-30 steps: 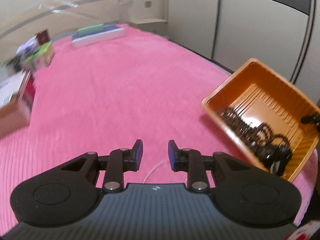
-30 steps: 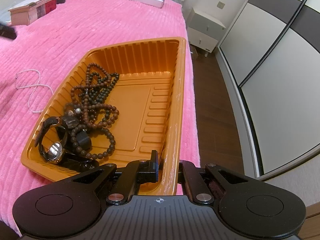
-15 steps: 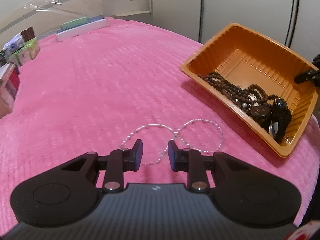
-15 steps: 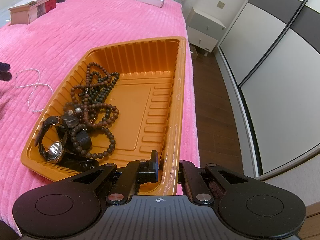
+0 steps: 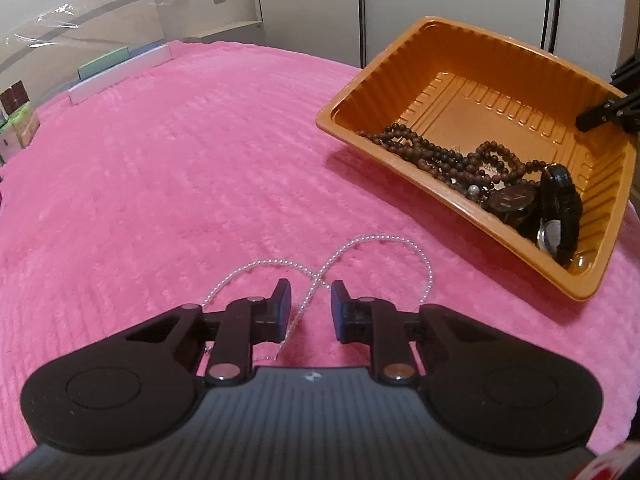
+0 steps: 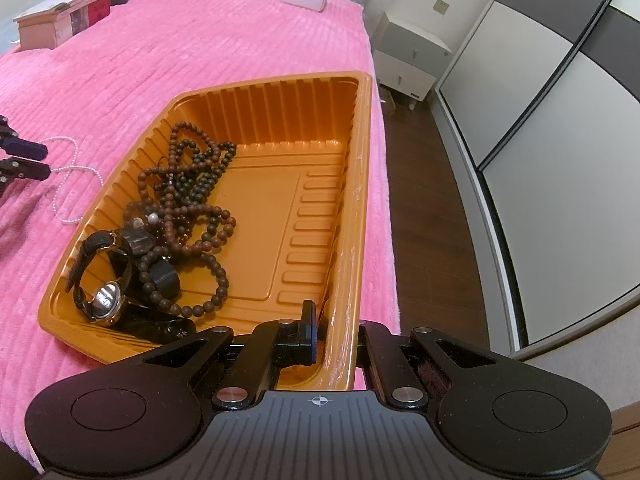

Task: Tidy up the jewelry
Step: 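Grasp the white pearl strand at its middle with the left gripper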

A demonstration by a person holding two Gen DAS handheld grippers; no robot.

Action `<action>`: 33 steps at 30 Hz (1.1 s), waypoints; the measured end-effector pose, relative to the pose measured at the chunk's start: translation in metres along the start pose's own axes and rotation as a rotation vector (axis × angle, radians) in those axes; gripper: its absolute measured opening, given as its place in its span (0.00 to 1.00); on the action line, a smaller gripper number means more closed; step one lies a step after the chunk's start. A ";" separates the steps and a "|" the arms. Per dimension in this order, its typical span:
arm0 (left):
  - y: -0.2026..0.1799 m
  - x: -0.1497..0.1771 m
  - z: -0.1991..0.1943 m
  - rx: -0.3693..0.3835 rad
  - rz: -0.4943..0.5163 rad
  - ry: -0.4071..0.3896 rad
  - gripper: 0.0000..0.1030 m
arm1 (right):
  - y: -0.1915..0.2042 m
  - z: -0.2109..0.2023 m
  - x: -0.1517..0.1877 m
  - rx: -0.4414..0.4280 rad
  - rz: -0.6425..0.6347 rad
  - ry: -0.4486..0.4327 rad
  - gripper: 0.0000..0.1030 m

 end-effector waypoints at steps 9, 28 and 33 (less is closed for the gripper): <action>0.000 0.008 0.021 0.009 0.017 0.052 0.10 | 0.000 0.001 0.000 0.002 -0.002 0.005 0.04; 0.007 -0.027 -0.032 -0.019 0.011 0.012 0.02 | 0.003 -0.002 -0.003 0.015 -0.017 0.000 0.04; 0.009 -0.035 -0.045 -0.032 0.015 -0.006 0.02 | 0.003 -0.003 -0.003 0.015 -0.021 -0.001 0.04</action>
Point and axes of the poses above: each gripper's, at about its wrist camera, not at the fingertips, and z roughly the way its jaws point, y to its left, x to its underside, the point moved 6 cm from there along z, roughly the way its jaws point, and after that the axes turned 8 degrees about -y, right-handed, at the moved point
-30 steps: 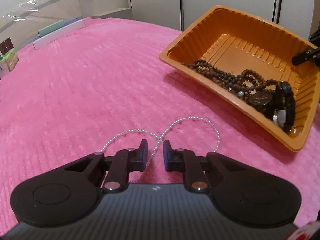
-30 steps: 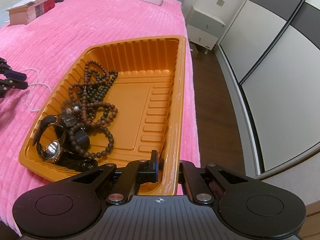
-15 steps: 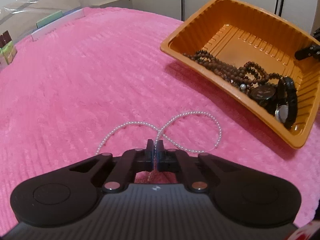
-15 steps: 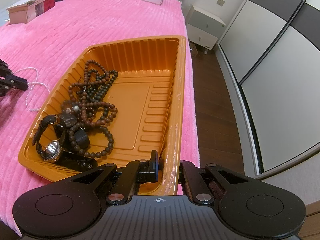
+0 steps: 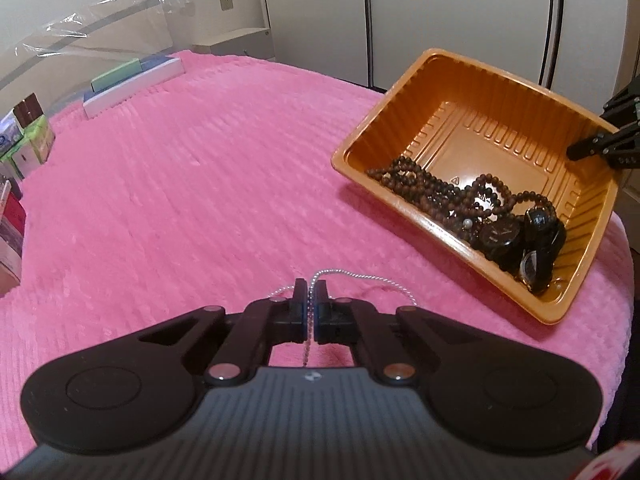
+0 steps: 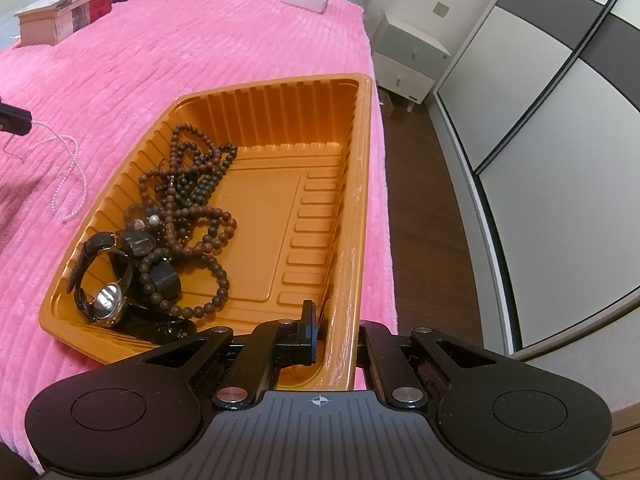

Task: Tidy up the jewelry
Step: 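Grasp the white pearl strand at its middle with the left gripper, then lift the pearl strand over the orange tray and open the left gripper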

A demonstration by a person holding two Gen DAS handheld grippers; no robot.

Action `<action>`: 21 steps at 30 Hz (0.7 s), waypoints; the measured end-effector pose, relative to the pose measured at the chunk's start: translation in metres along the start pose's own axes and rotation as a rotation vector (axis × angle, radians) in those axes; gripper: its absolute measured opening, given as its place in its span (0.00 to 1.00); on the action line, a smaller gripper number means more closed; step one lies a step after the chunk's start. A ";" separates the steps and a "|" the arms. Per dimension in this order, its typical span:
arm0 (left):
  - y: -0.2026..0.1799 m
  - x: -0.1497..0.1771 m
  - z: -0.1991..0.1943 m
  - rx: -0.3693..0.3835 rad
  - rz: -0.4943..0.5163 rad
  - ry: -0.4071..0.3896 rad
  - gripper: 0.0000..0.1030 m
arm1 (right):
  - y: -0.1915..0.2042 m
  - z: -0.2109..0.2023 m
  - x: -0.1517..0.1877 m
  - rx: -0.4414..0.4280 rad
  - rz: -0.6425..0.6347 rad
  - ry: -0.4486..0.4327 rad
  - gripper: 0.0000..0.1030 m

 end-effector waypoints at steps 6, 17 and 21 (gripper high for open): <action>0.001 -0.008 -0.009 -0.001 0.007 -0.019 0.02 | 0.000 -0.001 -0.001 0.002 -0.003 0.001 0.04; 0.013 -0.043 -0.036 0.032 -0.037 -0.096 0.02 | -0.001 -0.002 -0.002 0.001 -0.007 0.002 0.04; 0.014 -0.057 -0.045 0.040 -0.044 -0.123 0.02 | -0.001 -0.002 -0.002 0.000 -0.008 0.001 0.04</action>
Point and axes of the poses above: each gripper's, at about its wrist camera, not at the fingertips, and z roughly the way its jaws point, y to its left, x to its underside, the point moved 6 cm from there along z, roughly the way its jaws point, and after that the axes turned 8 degrees about -y, right-handed, at the moved point
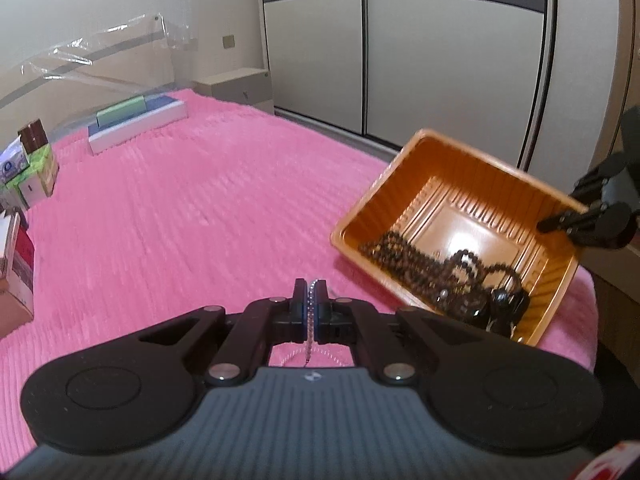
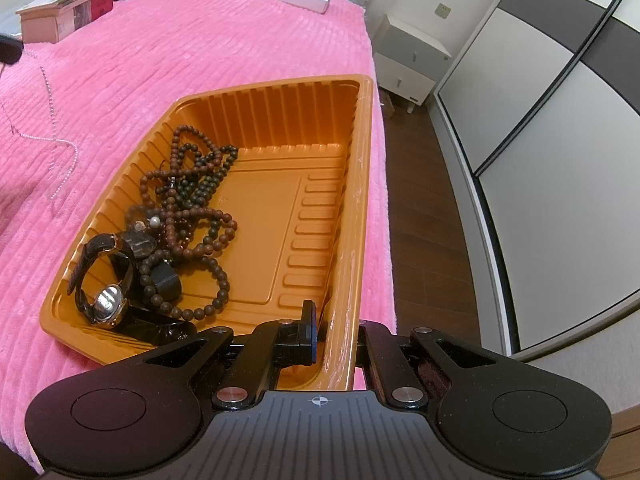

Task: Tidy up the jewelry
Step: 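Lift the pearl strand over the orange tray and open the left gripper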

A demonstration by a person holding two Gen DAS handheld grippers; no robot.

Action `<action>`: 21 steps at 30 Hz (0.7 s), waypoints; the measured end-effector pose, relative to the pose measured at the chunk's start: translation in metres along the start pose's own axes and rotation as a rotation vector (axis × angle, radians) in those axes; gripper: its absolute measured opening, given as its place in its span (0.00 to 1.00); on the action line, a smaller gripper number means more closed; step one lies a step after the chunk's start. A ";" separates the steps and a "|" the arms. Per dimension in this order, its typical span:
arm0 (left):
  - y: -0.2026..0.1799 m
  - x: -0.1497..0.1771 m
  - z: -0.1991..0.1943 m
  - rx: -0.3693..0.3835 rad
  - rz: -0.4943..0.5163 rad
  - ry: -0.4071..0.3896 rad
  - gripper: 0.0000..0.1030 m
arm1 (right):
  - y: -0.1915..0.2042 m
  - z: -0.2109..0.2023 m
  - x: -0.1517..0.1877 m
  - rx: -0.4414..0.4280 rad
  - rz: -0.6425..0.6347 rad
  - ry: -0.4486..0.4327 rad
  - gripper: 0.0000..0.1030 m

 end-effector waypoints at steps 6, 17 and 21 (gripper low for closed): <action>-0.007 -0.028 -0.009 0.016 0.004 -0.048 0.02 | 0.000 -0.001 -0.001 0.001 -0.001 -0.003 0.04; -0.027 -0.071 -0.018 0.061 0.031 -0.122 0.02 | -0.001 -0.001 -0.002 0.000 0.001 -0.008 0.04; -0.039 -0.085 -0.016 0.083 0.049 -0.140 0.02 | -0.001 -0.002 -0.002 0.000 0.003 -0.008 0.04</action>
Point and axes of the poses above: each gripper's, at about its wrist camera, not at the fingertips, and z roughly the way its jaws point, y to its left, x to its underside, the point moved 6 cm from there along z, roughly the way its jaws point, and after that the axes turned 8 degrees about -y, right-handed, at the moved point
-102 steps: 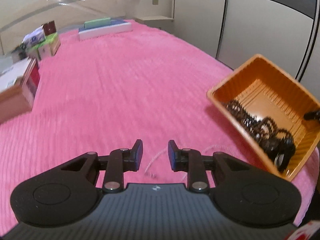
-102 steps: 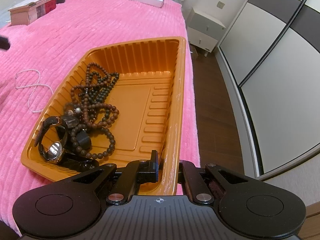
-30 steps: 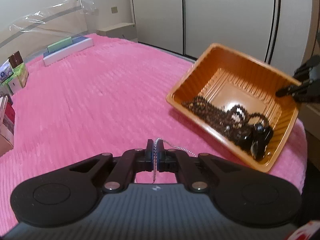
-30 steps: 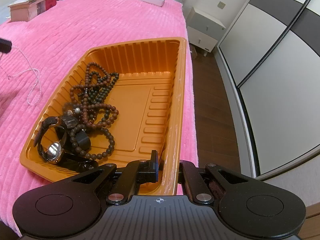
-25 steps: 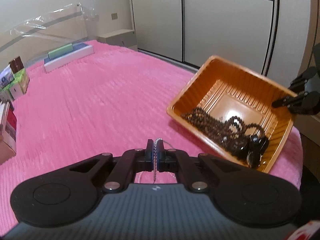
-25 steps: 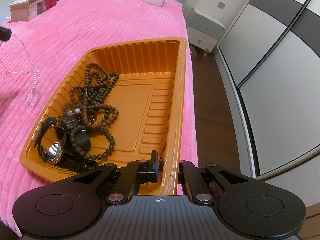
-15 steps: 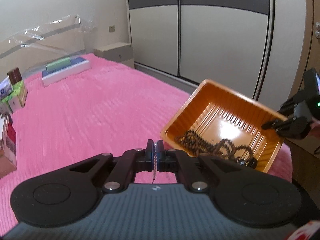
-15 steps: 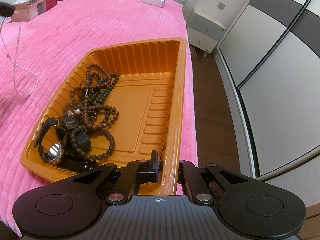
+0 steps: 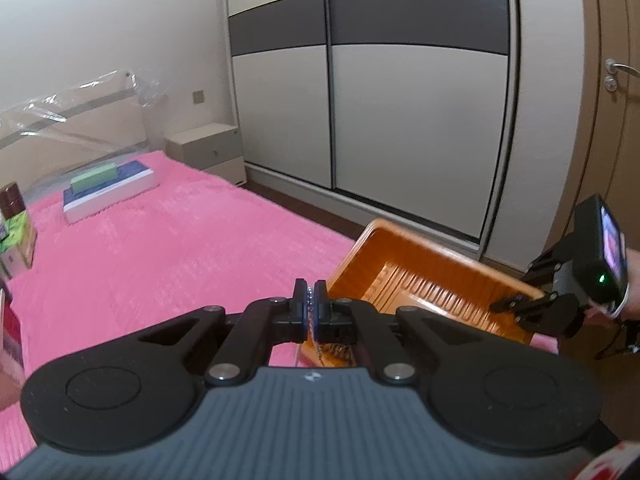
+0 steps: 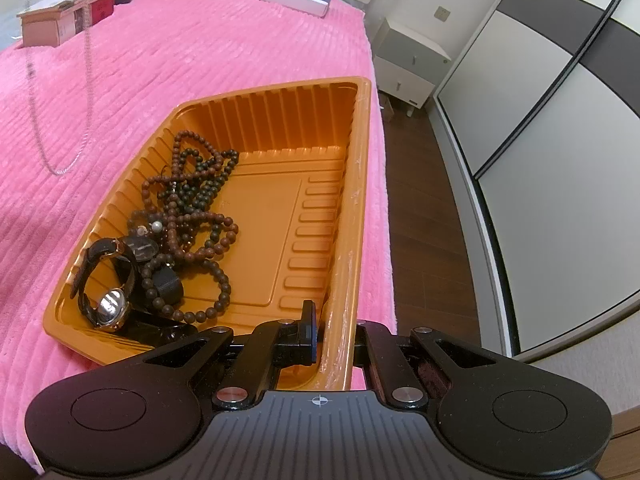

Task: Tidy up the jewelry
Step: 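Lift the pearl strand over the orange tray and open the left gripper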

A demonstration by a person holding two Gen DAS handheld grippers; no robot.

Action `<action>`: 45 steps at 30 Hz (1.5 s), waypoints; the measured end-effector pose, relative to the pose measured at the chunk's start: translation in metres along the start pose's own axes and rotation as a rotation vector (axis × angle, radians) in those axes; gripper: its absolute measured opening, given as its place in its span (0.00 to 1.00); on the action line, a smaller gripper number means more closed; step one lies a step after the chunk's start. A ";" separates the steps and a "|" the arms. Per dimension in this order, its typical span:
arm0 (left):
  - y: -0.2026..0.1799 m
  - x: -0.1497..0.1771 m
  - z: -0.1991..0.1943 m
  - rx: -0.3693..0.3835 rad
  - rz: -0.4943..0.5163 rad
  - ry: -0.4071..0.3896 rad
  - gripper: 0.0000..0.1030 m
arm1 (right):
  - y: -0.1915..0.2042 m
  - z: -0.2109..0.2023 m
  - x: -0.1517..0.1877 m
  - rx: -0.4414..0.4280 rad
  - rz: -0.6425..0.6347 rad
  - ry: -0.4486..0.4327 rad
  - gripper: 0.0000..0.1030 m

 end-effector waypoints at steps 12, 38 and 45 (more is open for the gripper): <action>-0.045 -0.040 0.024 0.086 0.037 -0.050 0.02 | -0.001 -0.002 0.002 -0.008 0.009 -0.008 0.04; -0.101 0.023 0.119 0.174 0.050 0.166 0.02 | -0.005 0.008 0.008 -0.022 0.029 0.005 0.04; -0.099 0.025 0.125 0.174 0.036 0.181 0.02 | -0.006 0.010 0.010 -0.025 0.034 0.003 0.04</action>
Point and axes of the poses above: each gripper's, at about its wrist camera, not at the fingertips, and z roughly the way its jaws point, y to its left, x to its underside, the point moved 6 cm from there along z, roughly the way its jaws point, and after that the axes turned 8 degrees about -y, right-handed, at the moved point
